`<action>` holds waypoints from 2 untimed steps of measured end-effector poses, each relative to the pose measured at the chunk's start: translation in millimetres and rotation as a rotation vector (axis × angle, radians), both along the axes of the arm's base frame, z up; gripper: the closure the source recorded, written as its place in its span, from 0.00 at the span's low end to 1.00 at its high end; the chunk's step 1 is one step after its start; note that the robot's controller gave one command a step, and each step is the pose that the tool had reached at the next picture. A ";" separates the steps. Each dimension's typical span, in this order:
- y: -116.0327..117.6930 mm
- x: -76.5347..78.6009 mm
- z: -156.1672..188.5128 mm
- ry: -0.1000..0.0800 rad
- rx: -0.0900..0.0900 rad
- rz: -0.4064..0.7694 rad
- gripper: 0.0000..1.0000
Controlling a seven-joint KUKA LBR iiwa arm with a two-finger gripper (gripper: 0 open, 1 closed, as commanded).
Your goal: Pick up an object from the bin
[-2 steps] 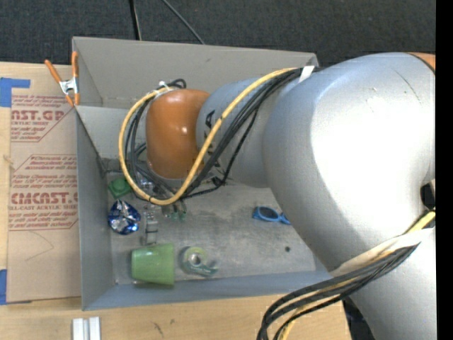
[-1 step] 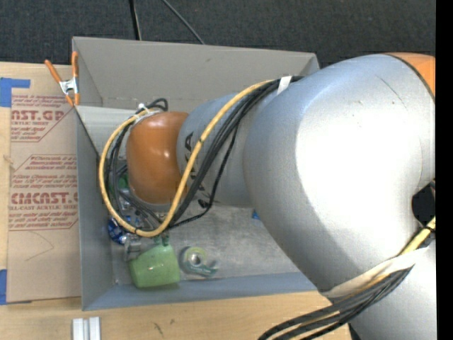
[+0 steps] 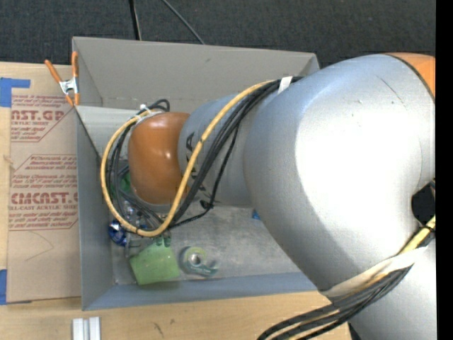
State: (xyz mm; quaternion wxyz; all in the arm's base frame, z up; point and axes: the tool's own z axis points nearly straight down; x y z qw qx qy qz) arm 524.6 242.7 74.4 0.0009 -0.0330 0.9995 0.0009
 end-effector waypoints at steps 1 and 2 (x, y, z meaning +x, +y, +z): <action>-22.0 47.0 152.6 -0.009 0.002 0.004 1.00; 2.3 -5.1 233.4 -0.008 0.003 0.078 1.00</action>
Offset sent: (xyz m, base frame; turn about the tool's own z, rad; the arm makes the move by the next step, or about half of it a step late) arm 0.0443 -0.0228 0.1474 -0.0039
